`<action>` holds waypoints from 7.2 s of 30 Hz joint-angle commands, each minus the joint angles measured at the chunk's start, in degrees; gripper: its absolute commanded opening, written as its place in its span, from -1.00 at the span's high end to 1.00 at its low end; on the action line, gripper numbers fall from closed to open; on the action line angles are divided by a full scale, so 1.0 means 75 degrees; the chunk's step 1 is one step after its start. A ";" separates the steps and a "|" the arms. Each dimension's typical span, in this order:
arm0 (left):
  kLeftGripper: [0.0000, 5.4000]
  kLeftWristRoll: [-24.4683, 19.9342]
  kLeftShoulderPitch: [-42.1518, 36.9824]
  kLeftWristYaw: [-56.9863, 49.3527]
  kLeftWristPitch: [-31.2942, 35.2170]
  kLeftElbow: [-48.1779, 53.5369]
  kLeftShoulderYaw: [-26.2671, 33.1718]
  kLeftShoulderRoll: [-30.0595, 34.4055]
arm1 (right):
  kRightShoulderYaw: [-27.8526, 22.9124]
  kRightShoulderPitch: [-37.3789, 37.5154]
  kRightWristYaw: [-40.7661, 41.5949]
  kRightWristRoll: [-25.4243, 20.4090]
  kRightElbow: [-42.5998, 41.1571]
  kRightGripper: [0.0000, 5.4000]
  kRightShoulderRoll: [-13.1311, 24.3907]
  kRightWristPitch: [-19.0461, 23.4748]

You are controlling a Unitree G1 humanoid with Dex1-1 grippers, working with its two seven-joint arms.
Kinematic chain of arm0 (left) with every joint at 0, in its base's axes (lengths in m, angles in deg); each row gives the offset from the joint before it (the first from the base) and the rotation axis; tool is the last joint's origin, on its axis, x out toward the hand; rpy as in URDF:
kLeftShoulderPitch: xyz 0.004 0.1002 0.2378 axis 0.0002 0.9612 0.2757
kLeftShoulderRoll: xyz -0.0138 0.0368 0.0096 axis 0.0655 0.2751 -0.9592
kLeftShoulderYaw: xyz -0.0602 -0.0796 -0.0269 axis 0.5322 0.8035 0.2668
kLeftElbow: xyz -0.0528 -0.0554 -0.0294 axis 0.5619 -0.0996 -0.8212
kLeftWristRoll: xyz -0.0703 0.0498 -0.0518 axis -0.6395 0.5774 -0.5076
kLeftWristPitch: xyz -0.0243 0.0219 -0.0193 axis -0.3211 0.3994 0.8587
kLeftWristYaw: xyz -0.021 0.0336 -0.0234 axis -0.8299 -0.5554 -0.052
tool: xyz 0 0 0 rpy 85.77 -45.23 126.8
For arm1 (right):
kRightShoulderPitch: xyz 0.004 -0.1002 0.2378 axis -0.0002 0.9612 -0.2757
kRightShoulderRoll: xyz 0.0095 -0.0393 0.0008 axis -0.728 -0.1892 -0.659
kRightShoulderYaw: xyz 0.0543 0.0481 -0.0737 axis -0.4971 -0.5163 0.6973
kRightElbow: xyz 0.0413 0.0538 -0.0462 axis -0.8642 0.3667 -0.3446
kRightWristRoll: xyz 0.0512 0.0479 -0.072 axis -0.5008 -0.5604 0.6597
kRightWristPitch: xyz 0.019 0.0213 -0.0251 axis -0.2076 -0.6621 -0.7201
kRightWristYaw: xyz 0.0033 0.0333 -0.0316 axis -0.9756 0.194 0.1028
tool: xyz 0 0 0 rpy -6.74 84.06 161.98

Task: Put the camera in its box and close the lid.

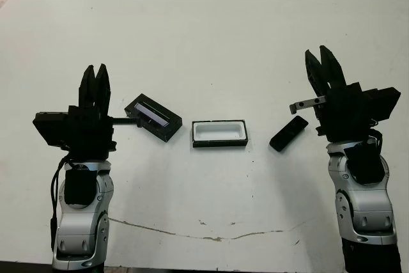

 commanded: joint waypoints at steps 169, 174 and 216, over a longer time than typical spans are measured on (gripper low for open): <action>1.00 0.0054 0.0291 0.0227 -0.0020 -0.0069 -0.0193 0.0175 | 0.0141 0.1201 0.2183 -0.2079 -0.3027 -0.48 0.3065 0.6770; 1.00 0.0093 0.0272 0.0258 -0.0030 -0.0087 -0.0172 0.0197 | 0.0338 0.1180 0.2093 -0.1886 -0.2962 -0.90 0.3048 0.6605; 1.00 -0.0125 0.0375 0.0458 0.0061 -0.0007 -0.0053 0.0330 | 0.1091 0.1403 0.1766 -0.1035 -0.1343 0.82 0.2224 0.5387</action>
